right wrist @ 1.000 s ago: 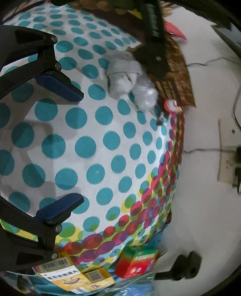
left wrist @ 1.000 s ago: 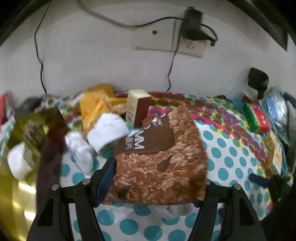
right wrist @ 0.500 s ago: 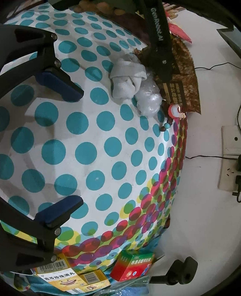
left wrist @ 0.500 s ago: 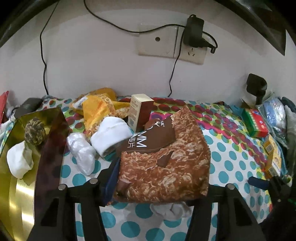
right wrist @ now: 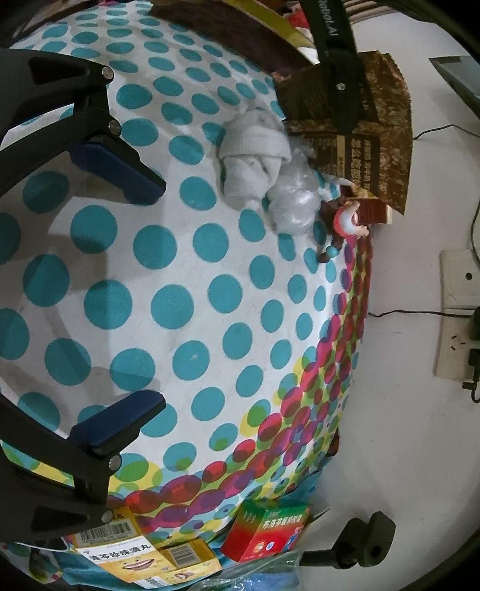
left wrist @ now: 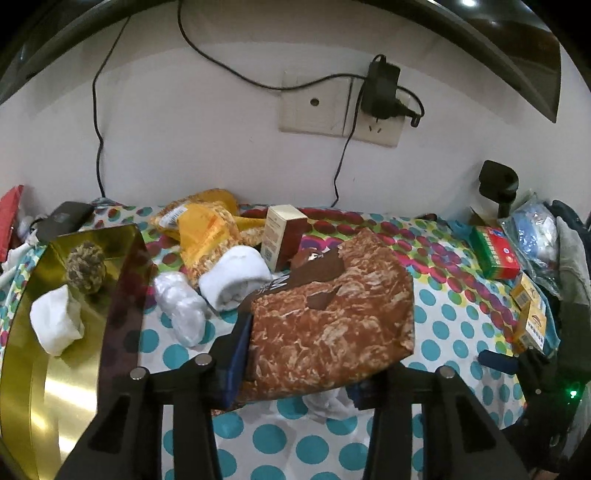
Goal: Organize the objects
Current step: 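Grasp the white knotted socks with the right gripper while the left gripper holds the brown bag, then lower the brown snack bag into the gold tray and open the left gripper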
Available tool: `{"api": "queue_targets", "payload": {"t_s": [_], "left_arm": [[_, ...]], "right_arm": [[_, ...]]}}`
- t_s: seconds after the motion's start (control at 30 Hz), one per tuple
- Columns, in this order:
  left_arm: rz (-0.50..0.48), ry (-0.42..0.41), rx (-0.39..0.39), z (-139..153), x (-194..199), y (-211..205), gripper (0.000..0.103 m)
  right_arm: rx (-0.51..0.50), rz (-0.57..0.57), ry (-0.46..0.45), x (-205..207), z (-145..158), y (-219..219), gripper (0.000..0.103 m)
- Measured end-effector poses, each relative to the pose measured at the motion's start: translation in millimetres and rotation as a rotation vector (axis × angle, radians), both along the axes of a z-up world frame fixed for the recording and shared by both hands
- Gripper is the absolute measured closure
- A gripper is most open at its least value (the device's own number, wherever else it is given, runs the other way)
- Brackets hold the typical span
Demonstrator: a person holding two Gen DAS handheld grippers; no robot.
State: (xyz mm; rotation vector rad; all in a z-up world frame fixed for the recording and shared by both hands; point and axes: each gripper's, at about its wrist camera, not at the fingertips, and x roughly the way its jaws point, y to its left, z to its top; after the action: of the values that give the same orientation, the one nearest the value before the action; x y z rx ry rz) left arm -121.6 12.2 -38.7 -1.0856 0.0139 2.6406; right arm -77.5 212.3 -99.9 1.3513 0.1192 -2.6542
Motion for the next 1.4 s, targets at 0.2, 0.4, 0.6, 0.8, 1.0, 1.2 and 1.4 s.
{"api": "queue_targets", "payload": {"t_s": [0.2,0.4,0.6,0.8,1.0,1.2,1.4], "left_arm": [[-0.014,0.020,0.018,13.3,6.4,-1.0,0.060],[-0.030,0.033,0.021,24.4,15.1,-4.9,0.060],[-0.020,0.028,0.035,28.0,18.7,-17.1,0.060],[-0.005,0.018,0.068,25.3,25.2,-26.2,0.060],[0.017,0.026,0.062,26.8,39.7,-30.2,0.060],[0.067,0.051,0.041,39.2,67.7,-42.1,0.060],[0.155,0.087,-0.002,60.9,98.6,-75.2,0.060]], "right_arm": [[-0.062,0.155,0.068,7.2,14.6,-31.8,0.001],[-0.108,0.205,0.015,-14.9,7.4,-62.9,0.002],[-0.105,0.203,0.013,-26.1,4.2,-72.1,0.044],[-0.122,0.211,0.034,-20.6,8.2,-70.0,0.055],[-0.088,0.165,0.059,-17.3,12.3,-69.5,0.055],[-0.072,0.153,0.043,-17.3,11.8,-70.7,0.055],[-0.072,0.146,0.039,-16.8,12.4,-69.0,0.054]]}}
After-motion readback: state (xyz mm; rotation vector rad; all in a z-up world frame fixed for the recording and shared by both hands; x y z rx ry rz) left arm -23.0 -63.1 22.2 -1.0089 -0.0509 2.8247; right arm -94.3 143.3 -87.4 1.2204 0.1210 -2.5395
